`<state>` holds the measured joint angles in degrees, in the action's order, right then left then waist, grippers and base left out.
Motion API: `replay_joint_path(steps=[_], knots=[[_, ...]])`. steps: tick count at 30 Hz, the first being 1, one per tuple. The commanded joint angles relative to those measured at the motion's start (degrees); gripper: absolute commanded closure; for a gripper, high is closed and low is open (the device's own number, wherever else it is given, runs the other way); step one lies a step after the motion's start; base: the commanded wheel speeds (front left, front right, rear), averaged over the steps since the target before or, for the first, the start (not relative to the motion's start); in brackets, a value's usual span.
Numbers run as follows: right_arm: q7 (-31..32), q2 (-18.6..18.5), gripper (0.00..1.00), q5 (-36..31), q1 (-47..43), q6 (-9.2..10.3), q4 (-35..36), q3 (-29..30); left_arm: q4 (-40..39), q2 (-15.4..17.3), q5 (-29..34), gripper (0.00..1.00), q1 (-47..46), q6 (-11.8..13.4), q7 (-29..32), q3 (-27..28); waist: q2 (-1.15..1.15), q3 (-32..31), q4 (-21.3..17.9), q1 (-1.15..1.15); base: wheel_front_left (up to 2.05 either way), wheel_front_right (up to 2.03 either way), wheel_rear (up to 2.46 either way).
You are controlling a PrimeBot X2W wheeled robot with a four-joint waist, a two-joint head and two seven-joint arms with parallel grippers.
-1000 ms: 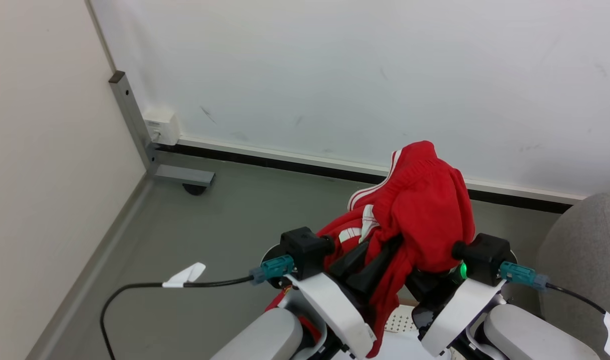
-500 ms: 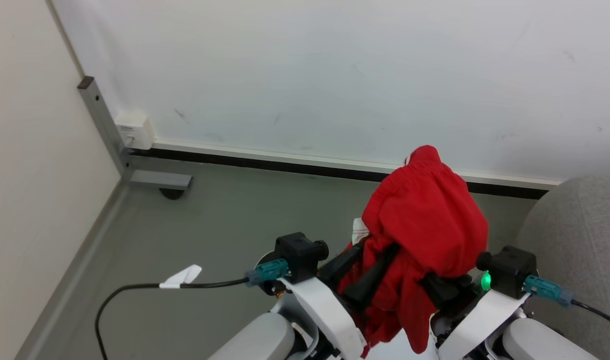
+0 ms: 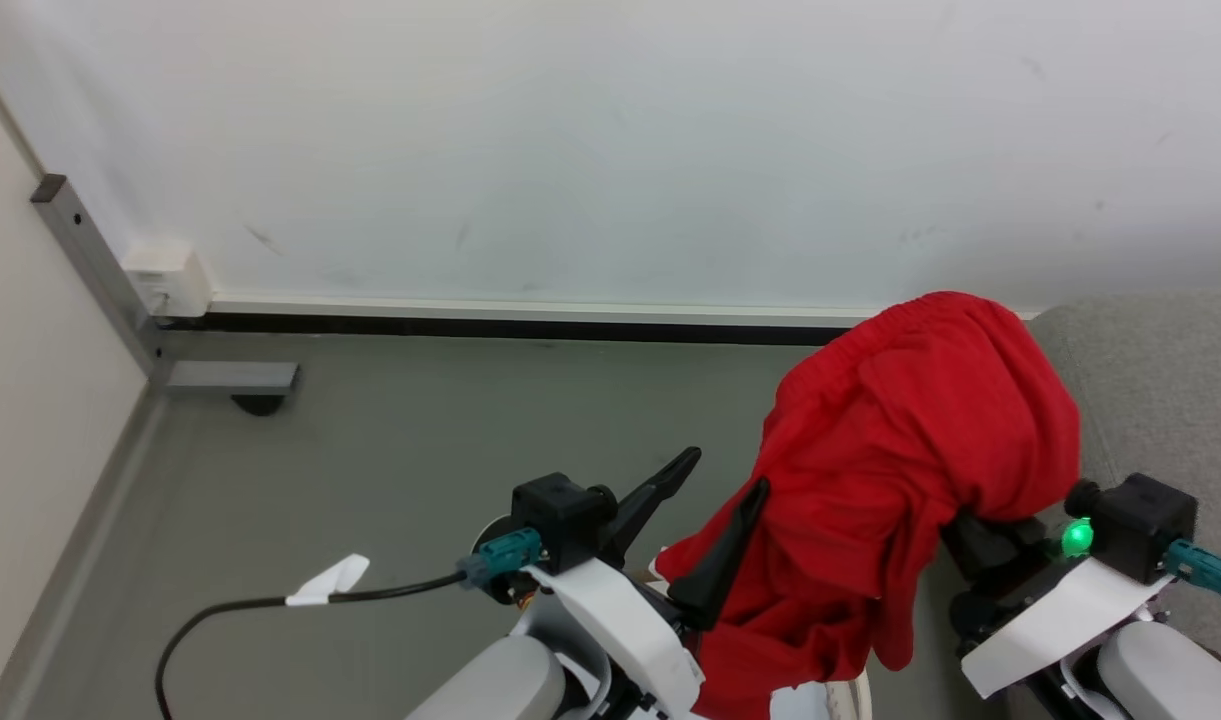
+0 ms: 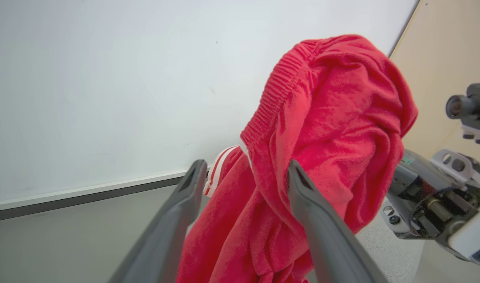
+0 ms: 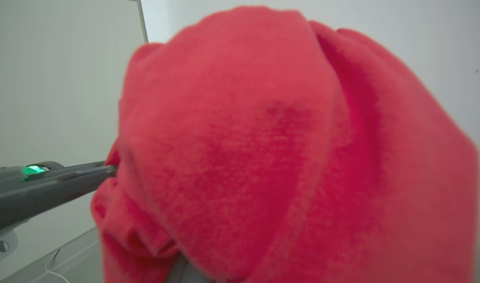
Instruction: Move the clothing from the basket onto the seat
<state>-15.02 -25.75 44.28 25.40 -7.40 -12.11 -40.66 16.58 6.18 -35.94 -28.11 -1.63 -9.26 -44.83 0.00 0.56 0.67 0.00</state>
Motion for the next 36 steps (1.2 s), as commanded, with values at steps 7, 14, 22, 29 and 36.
replay_joint_path(steps=[7,14,22,29,36], knots=[[-0.2,-1.9,1.0,-2.4,-3.6,-0.16,2.3,7.6,-1.5,1.0,1.5,0.0,0.6,-0.2,-2.8,-0.1,0.0,0.8,-6.1,0.0,0.0,0.0,0.0],[-0.2,-2.7,1.0,-2.4,-6.6,-0.16,5.6,12.0,-1.7,1.4,3.2,0.0,0.8,-0.3,-4.6,-0.5,0.0,1.0,-12.8,0.0,0.0,0.0,0.0],[-0.2,-2.9,1.0,-3.0,-9.3,-0.15,9.1,16.5,-1.3,1.5,5.5,0.0,-0.1,-0.7,-5.5,-1.1,0.0,2.8,-20.1,0.0,0.0,0.0,0.0],[-0.2,-3.2,1.0,-4.1,-8.7,-0.15,11.1,18.3,-0.3,1.4,6.5,0.0,-1.0,-0.9,-5.7,-1.3,0.0,4.3,-25.5,0.0,0.0,0.0,0.0],[-0.2,-3.4,1.0,-4.2,-6.6,-0.15,11.8,18.5,0.7,1.1,7.2,0.0,-1.9,-1.1,-5.8,-1.3,0.0,6.1,-27.8,0.0,0.0,0.0,0.0]])
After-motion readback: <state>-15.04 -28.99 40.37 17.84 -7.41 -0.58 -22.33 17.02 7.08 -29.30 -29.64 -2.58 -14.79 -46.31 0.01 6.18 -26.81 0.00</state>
